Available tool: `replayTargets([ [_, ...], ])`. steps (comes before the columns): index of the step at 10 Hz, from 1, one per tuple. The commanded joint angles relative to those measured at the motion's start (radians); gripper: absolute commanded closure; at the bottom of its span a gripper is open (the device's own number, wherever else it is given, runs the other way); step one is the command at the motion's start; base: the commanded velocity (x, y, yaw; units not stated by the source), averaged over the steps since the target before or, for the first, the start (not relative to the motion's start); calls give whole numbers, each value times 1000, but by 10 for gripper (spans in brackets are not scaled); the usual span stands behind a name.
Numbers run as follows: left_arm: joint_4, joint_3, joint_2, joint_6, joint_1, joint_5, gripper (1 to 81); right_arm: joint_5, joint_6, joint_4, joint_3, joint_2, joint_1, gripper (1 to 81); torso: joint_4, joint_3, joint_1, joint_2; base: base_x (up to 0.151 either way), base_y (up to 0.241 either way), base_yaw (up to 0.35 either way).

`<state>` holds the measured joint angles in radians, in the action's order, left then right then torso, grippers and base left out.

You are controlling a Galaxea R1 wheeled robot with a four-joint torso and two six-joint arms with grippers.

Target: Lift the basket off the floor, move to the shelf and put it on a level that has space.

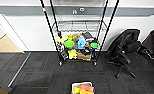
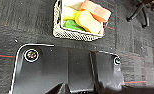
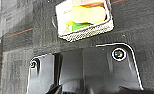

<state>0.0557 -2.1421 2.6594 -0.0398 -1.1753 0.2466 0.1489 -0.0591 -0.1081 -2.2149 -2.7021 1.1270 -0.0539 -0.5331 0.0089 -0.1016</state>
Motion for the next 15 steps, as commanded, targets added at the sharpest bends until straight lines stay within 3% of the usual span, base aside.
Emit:
replayTargets([
  [1,13,14,-8,-8,6,-75,10,-52,1,-1,-3,19,-46,10,0,0,0,0,0,0,0],
  [5,48,13,-21,-12,6,-89,10,-52,1,-1,-11,9,-45,10,0,0,0,0,0,0,0],
  [6,50,13,-19,-24,6,-89,10,-52,1,-2,-12,8,-40,10,0,0,64,-100,0,0,0],
  [9,56,13,-21,-91,6,-95,10,-52,1,-8,-31,8,-22,10,0,0,79,-123,0,0,0],
  [15,47,8,13,-104,-11,-176,10,-52,4,-15,-67,-9,38,10,0,0,218,-344,0,0,0],
])
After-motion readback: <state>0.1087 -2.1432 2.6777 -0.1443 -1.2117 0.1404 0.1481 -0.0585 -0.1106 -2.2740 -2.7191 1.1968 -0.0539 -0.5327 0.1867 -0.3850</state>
